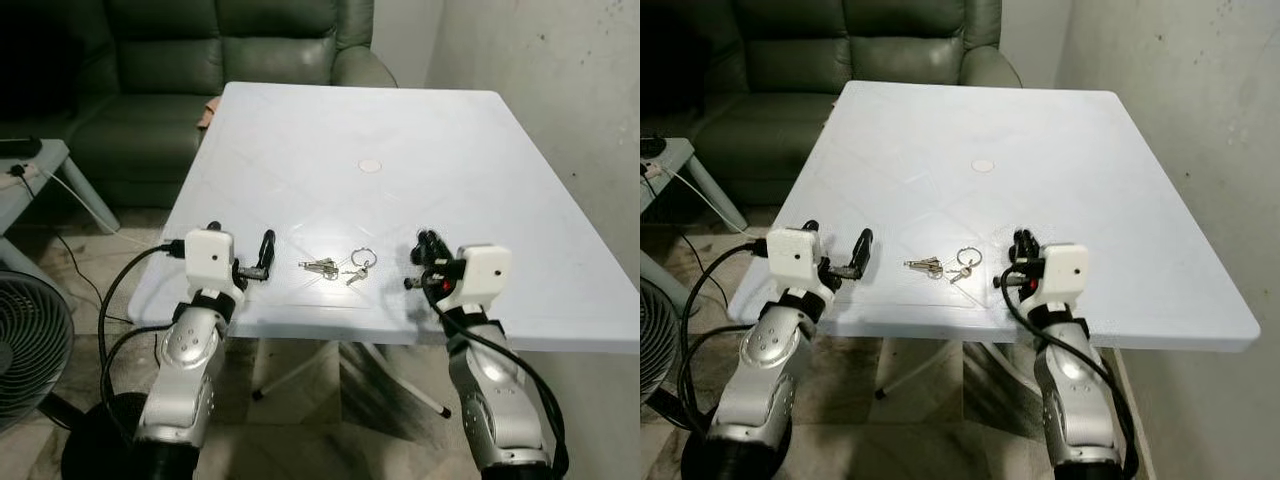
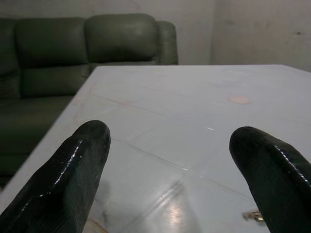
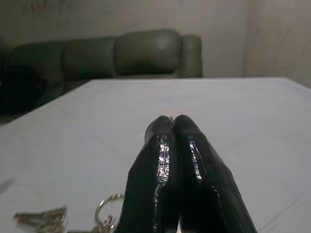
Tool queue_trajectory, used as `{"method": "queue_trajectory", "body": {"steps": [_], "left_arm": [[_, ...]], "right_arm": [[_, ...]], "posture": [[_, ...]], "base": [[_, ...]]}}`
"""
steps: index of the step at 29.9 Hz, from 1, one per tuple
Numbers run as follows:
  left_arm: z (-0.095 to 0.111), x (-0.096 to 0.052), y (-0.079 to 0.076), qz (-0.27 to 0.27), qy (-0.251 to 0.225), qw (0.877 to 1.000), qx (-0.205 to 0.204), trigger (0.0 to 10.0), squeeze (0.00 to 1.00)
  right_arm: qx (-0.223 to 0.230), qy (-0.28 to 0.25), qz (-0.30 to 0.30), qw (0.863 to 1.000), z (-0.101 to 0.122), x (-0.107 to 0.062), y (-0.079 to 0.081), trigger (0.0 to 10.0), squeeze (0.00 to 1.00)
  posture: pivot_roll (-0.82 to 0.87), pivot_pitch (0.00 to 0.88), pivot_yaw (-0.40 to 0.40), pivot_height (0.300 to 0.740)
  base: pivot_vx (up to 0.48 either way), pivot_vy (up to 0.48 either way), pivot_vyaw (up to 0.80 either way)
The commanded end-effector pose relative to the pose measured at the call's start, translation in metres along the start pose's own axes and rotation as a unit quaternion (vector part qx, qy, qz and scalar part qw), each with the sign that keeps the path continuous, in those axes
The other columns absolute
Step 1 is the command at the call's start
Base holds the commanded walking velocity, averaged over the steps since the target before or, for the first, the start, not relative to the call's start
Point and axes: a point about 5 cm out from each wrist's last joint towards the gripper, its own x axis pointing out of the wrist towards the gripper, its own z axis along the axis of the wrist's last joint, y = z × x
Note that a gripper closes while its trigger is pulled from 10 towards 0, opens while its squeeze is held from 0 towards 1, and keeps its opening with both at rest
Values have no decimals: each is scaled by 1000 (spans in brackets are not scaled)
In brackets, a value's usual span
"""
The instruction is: Hang keys on a hook
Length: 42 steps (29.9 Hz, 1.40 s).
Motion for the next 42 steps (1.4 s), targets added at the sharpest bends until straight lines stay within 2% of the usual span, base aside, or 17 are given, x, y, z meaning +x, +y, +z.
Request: {"method": "queue_trajectory", "body": {"steps": [1, 7, 11, 24, 42], "left_arm": [[1, 3, 6, 11, -2, 1000, -1, 10000, 0], [5, 12, 6, -1, -14, 1000, -5, 10000, 0], [7, 18, 9, -4, -20, 1000, 3, 10000, 0], [10, 32, 21, 34, -21, 999, -19, 10000, 0], [8, 37, 26, 48, -13, 998, -26, 10000, 0]], "right_arm": [[-3, -3, -6, 1000, 1, 2, -2, 10000, 0], [-14, -10, -20, 1000, 3, 7, -6, 10000, 0], [-31, 9, -37, 999, 0, 11, -11, 10000, 0], [-45, 20, -43, 998, -4, 15, -11, 10000, 0], [-51, 20, -39, 998, -3, 19, -13, 10000, 0]], "posture": [[-13, 0, 22, 732], [-11, 0, 19, 732], [-15, 0, 22, 732], [-28, 0, 24, 732], [-27, 0, 10, 732]], "base": [[0, 0, 0], [0, 0, 0], [0, 0, 0], [0, 0, -747], [0, 80, -727]]}}
